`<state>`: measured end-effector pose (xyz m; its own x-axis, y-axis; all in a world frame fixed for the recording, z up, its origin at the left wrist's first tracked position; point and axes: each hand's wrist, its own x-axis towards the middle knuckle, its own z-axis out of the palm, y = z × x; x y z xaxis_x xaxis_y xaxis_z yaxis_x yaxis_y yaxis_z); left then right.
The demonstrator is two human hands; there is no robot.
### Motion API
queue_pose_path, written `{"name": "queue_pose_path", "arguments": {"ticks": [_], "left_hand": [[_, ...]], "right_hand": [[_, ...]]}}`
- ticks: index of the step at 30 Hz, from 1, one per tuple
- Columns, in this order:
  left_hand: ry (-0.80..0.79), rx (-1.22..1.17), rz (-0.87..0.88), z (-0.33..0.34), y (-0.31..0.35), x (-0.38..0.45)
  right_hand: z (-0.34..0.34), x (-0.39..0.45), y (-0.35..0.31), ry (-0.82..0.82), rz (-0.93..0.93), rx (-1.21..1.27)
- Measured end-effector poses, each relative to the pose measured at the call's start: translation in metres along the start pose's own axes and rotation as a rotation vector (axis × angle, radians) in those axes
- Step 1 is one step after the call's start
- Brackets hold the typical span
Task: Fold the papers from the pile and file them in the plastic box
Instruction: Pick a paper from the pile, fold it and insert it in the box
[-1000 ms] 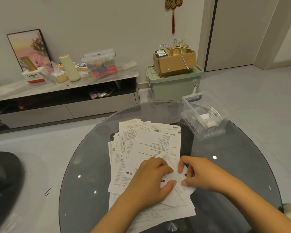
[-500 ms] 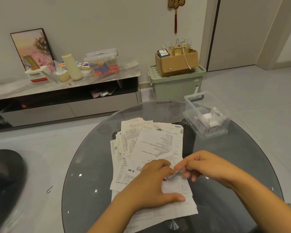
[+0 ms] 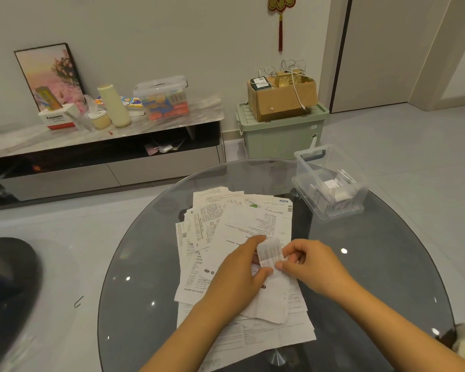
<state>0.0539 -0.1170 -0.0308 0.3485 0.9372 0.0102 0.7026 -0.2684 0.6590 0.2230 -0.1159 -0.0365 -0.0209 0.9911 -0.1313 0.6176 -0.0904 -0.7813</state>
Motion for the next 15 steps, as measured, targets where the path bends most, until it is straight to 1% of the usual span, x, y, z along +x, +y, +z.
{"name": "queue_pose_path", "arguments": {"ticks": [3, 6, 11, 15], "left_hand": [[-0.028, 0.03, -0.036, 0.0015, 0.0003, 0.0001], [-0.053, 0.04, -0.036, 0.0029, 0.0009, 0.0001], [-0.054, 0.032, -0.029, 0.0038, -0.0005, 0.0031], [-0.011, 0.115, -0.06, 0.0037, -0.0051, 0.0073]], "right_hand": [[0.0042, -0.0009, -0.0003, 0.004, -0.01, -0.106], [0.0046, -0.0028, -0.0015, -0.012, -0.032, -0.185], [0.0061, -0.0038, -0.0004, -0.009, -0.07, -0.21], [0.0081, -0.0056, -0.0015, -0.007, -0.131, -0.228]]}}
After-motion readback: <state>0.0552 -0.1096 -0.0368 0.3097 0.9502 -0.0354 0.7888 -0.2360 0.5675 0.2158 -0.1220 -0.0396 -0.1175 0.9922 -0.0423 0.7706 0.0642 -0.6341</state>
